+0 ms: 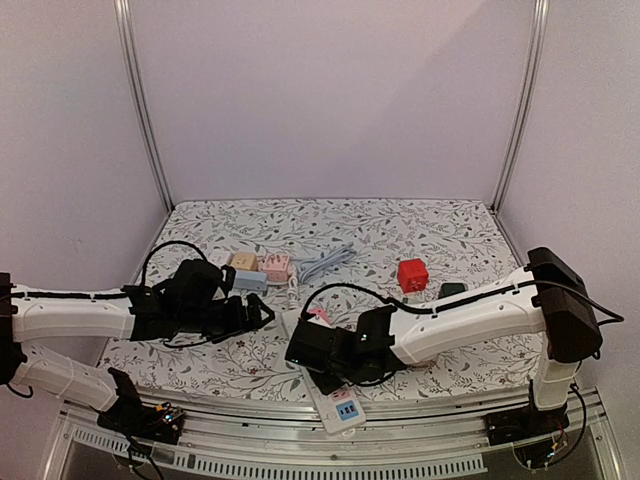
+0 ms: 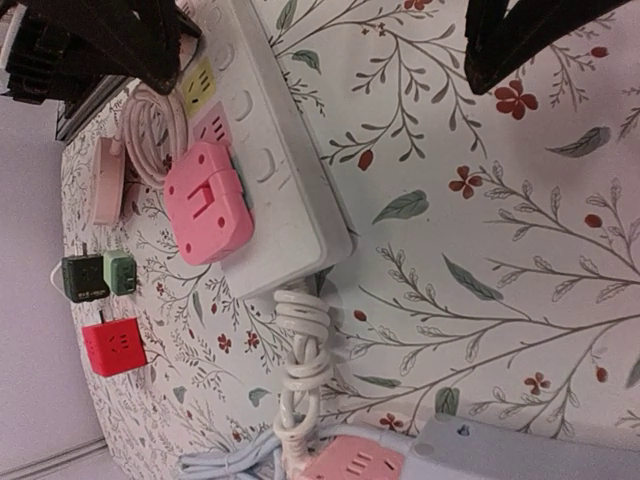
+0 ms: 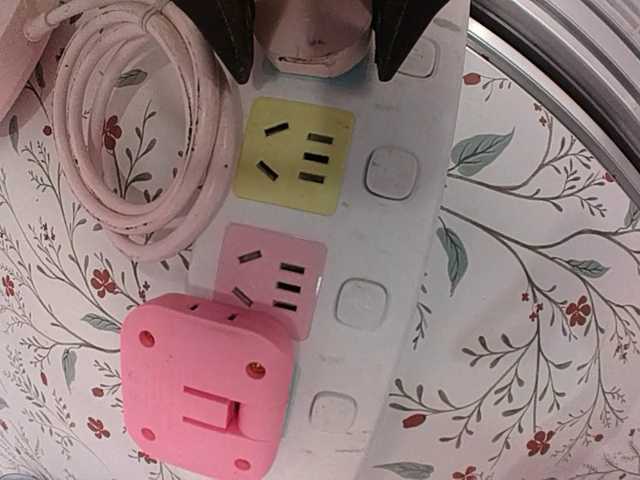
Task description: Pull the plug off the socket
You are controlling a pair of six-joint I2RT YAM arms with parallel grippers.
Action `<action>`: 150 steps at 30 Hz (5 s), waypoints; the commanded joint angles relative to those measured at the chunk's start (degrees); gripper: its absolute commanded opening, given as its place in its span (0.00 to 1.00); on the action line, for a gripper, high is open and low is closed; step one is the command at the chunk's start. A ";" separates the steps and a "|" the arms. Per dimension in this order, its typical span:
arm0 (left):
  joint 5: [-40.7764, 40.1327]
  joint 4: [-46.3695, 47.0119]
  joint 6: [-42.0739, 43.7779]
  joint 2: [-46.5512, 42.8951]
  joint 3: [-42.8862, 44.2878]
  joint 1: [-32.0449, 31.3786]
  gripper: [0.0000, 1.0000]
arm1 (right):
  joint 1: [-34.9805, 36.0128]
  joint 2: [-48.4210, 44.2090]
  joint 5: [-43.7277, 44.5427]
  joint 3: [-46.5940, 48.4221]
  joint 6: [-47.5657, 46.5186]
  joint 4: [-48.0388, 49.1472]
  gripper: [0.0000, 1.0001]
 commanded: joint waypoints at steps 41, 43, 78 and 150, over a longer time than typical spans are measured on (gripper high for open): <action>9.73 28.66 -11.32 16.72 -3.73 -6.03 0.73 | -7.43 -12.75 -16.74 -17.05 13.36 33.46 0.00; 9.86 29.52 -11.69 17.39 -3.68 -6.17 0.70 | -7.41 -12.76 -16.90 -17.08 13.47 33.57 0.00; 7.67 35.77 -14.46 20.91 -5.60 -3.52 0.65 | -7.47 -13.02 -19.58 -18.11 13.62 34.06 0.00; 10.73 36.00 -11.21 22.22 -6.97 -1.68 0.25 | -6.29 -7.78 -19.59 -17.72 5.21 30.59 0.32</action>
